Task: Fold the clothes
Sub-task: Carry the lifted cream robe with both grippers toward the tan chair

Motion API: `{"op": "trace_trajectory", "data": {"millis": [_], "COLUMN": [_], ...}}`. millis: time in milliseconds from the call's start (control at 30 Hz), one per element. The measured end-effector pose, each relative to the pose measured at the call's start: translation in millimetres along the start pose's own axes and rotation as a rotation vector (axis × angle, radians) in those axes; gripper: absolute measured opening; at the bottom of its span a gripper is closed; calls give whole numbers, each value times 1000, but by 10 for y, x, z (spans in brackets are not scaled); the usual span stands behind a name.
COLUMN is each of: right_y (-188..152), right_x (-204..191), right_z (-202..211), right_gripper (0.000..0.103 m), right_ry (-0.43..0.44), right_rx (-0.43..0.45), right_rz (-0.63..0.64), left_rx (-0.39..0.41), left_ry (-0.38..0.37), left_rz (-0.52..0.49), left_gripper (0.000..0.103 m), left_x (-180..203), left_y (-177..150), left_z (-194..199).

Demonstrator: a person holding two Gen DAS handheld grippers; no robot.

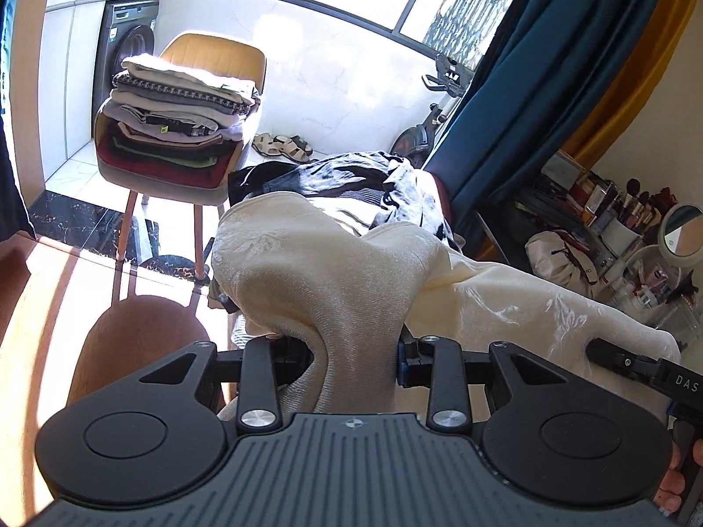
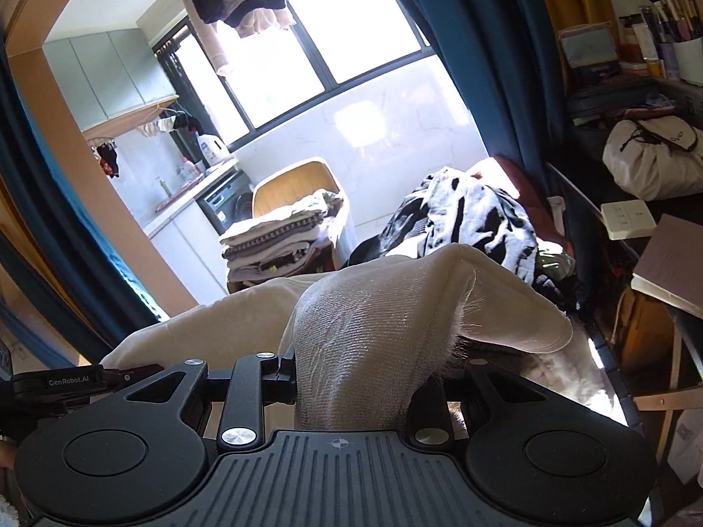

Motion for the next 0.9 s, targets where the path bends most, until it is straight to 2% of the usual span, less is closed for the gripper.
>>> {"op": "trace_trajectory", "data": {"millis": [100, 267, 500, 700, 900], "right_y": [-148, -378, -478, -378, -134], "right_x": [-475, -1385, -2337, -2707, -2786], "right_z": [-470, -1304, -2170, -2860, -3552], "right_gripper": [25, 25, 25, 25, 25], "right_ry": [-46, -50, -5, 11, 26], "right_rx": [-22, -67, -88, -109, -116], "right_rz": [-33, -81, -75, -55, -84], "left_rx": [-23, -50, -33, -39, -41], "left_ry": [-6, 8, 45, 75, 95], "left_rz": [0, -47, -52, 41, 28], "left_gripper": [34, 34, 34, 34, 34], "left_x": [-621, -1606, -2537, -3197, -3579], "left_y": [172, 562, 1010, 1227, 1692], "left_z": [-37, 25, 81, -107, -525]}}
Point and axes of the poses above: each gripper's, at about its wrist camera, not at the fingertips, and z roughly against the way its jaws point, x to its right, y to its top, the point moved 8 cm from there along -z, roughly the way its jaws point, and after that the axes turned 9 degrees about -z, right-handed, at the moved point
